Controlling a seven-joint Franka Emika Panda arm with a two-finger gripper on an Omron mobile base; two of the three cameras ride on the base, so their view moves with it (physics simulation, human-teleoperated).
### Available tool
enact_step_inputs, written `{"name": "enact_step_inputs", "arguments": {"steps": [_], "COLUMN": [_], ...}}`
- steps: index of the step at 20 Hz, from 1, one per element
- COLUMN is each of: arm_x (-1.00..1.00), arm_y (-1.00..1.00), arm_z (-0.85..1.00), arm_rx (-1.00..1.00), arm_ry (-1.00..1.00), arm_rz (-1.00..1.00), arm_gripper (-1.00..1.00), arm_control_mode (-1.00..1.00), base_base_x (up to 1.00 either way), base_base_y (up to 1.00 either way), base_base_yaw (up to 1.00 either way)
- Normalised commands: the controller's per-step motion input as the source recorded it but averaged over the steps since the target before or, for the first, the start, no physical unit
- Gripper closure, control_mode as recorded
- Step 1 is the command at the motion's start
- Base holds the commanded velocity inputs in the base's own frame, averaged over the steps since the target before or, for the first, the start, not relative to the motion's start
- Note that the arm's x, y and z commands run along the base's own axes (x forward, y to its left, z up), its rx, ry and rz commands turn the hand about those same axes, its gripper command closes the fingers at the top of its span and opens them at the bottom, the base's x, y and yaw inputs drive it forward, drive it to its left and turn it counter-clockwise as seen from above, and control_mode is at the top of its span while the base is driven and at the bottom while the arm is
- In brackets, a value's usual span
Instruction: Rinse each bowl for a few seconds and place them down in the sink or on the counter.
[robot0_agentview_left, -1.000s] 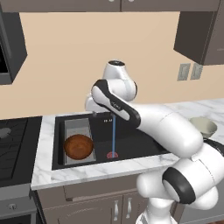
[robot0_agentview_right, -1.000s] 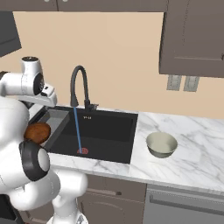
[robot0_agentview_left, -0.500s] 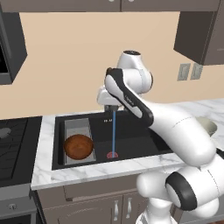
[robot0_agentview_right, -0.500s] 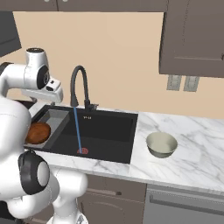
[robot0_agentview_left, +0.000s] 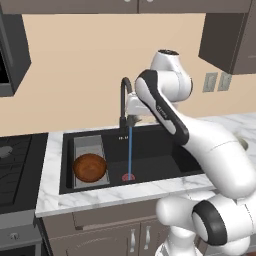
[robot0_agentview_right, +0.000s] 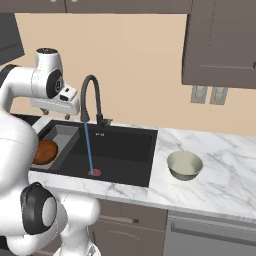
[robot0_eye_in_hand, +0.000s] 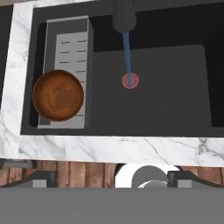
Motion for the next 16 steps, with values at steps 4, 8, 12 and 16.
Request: {"name": "enact_step_inputs", "arguments": {"steps": [4,8,12,16], "arm_x": [-0.13,-0.16,-0.17,-0.22], "arm_y": [-0.38,-0.46,-0.44,-0.39], "arm_z": [0.05,0.00,0.00,0.00], "arm_rx": [-0.04,-0.02,-0.01,-0.02], "arm_ry": [0.00,0.00,-0.01,-0.04], "arm_rz": [-0.08,-0.10,-0.10,-0.12], "arm_gripper": [-1.00,-1.00,-1.00,-1.00], "arm_control_mode": [-1.00,-1.00,-1.00,-1.00], "base_base_x": [0.00,0.00,0.00,0.00], "base_base_y": [0.00,0.00,0.00,0.00], "base_base_yaw": [0.00,0.00,0.00,0.00]}}
